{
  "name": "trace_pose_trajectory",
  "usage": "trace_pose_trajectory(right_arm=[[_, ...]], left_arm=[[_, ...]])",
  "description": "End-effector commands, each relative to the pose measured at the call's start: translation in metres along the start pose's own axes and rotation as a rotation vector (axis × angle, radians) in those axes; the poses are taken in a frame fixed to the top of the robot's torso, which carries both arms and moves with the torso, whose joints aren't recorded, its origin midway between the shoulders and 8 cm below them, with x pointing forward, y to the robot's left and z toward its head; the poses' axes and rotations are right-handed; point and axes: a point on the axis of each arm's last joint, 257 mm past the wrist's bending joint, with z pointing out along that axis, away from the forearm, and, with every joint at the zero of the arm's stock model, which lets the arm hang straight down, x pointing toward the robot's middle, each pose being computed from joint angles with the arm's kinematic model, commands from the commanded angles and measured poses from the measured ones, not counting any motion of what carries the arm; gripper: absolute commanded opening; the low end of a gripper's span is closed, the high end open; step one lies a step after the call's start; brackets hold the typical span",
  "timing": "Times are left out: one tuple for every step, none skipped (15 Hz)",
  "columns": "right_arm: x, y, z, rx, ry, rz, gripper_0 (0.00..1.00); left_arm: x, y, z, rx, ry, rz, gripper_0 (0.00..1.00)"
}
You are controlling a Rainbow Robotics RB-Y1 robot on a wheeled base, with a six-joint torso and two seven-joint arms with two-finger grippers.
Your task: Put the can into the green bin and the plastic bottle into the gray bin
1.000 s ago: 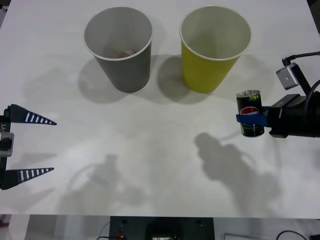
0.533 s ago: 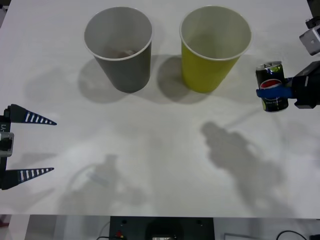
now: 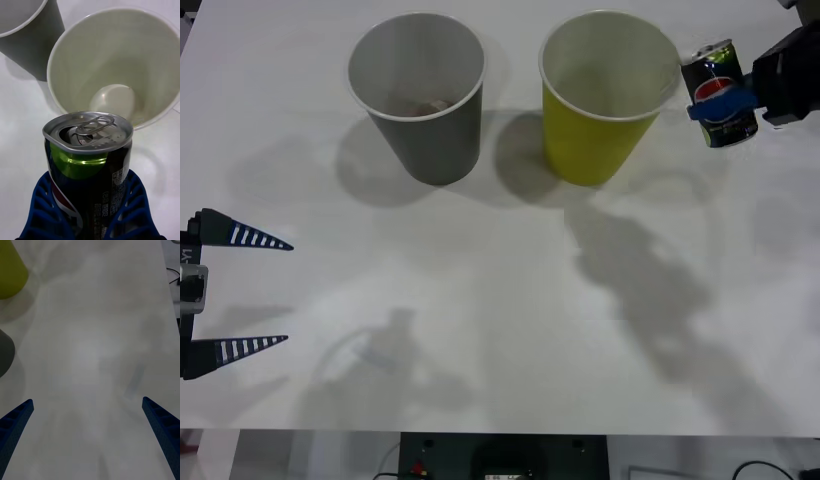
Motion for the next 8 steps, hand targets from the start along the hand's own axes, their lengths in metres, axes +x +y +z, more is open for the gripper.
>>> trace_pose_trajectory(right_arm=[[-0.026, -0.007, 0.017, -0.008, 0.012, 0.017, 0.0], [-0.038, -0.009, 0.024, -0.011, 0.014, 0.023, 0.0], [-0.05, -0.013, 0.032, -0.007, 0.025, 0.032, 0.0], [-0.059, -0.016, 0.038, -0.002, 0.032, 0.041, 0.0], [-0.071, -0.017, 0.046, -0.001, 0.035, 0.052, 0.0], [-0.077, -0.018, 0.054, 0.0, 0.044, 0.06, 0.0], [-0.084, -0.021, 0.06, 0.016, 0.049, 0.059, 0.0], [-0.09, -0.021, 0.067, 0.032, 0.052, 0.043, 0.0]], left_arm=[[0.0, 0.0, 0.0, 0.0, 0.0, 0.0, 1.0], [0.0, 0.0, 0.0, 0.0, 0.0, 0.0, 1.0], [0.0, 0.0, 0.0, 0.0, 0.0, 0.0, 1.0], [0.0, 0.0, 0.0, 0.0, 0.0, 0.0, 1.0], [0.0, 0.0, 0.0, 0.0, 0.0, 0.0, 1.0], [0.0, 0.0, 0.0, 0.0, 0.0, 0.0, 1.0], [0.0, 0.0, 0.0, 0.0, 0.0, 0.0, 1.0], [0.0, 0.0, 0.0, 0.0, 0.0, 0.0, 1.0]])
